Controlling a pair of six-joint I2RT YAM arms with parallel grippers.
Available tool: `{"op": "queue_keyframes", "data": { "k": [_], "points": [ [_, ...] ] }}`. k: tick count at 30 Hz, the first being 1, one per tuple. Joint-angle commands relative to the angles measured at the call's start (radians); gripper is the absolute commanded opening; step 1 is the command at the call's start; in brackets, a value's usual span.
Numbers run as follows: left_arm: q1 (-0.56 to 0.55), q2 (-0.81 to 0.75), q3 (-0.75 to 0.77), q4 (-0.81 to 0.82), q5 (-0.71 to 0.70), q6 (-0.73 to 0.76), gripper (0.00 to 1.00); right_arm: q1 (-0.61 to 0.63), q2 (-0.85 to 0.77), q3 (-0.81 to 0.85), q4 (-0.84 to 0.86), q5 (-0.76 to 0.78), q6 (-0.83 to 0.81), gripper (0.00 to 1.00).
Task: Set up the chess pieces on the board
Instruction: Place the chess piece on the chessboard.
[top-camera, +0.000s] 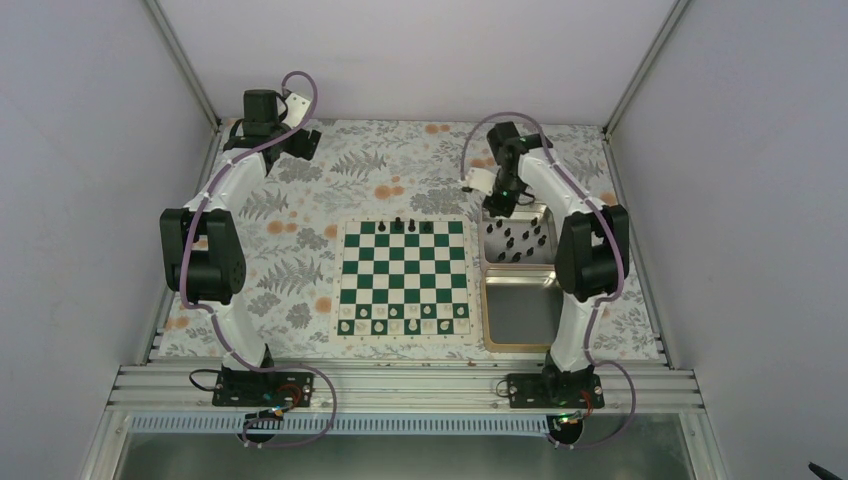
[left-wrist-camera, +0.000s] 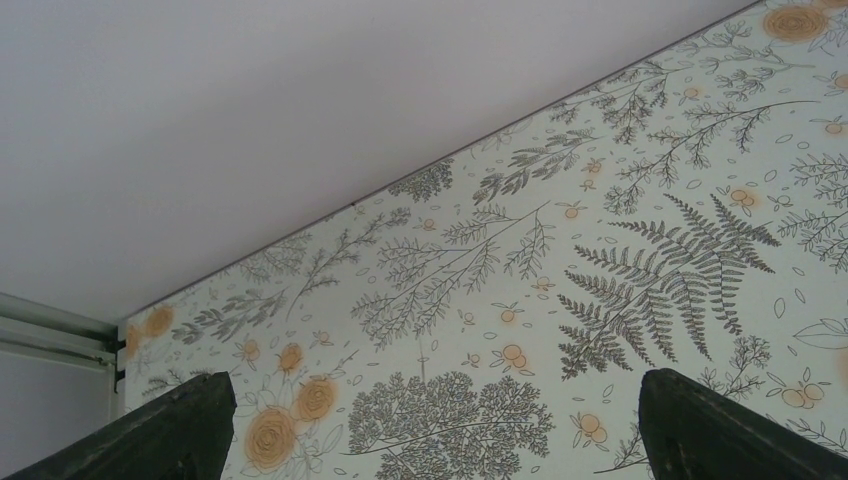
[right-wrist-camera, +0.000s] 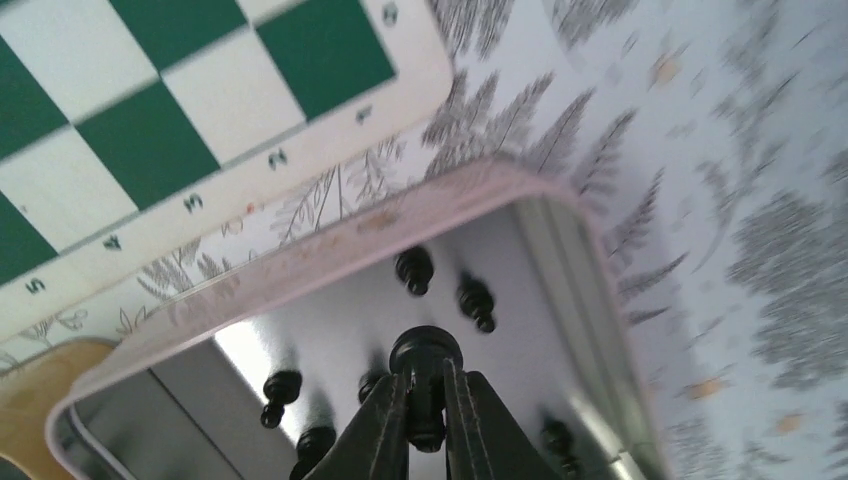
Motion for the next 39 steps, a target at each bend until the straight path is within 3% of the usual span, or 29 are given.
{"op": "queue_keyframes", "data": {
  "k": [1, 10, 21, 39],
  "points": [
    [0.007, -0.049, -0.008, 0.015, -0.005, 0.012, 1.0, 0.066, -0.009, 0.115, -0.053, 0.052, -0.003, 0.1],
    [0.006, -0.058, 0.003, 0.01, -0.002, 0.009, 1.0, 0.178, 0.146, 0.28, -0.027, -0.008, -0.022, 0.12],
    [0.006, -0.079, -0.035, 0.032, -0.019, 0.017, 1.0, 0.214, 0.24, 0.283, 0.031, -0.095, -0.032, 0.12],
    [0.005, -0.076, -0.046, 0.04, -0.008, 0.023, 1.0, 0.24, 0.332, 0.287, 0.012, -0.081, -0.041, 0.12]
  ]
}}
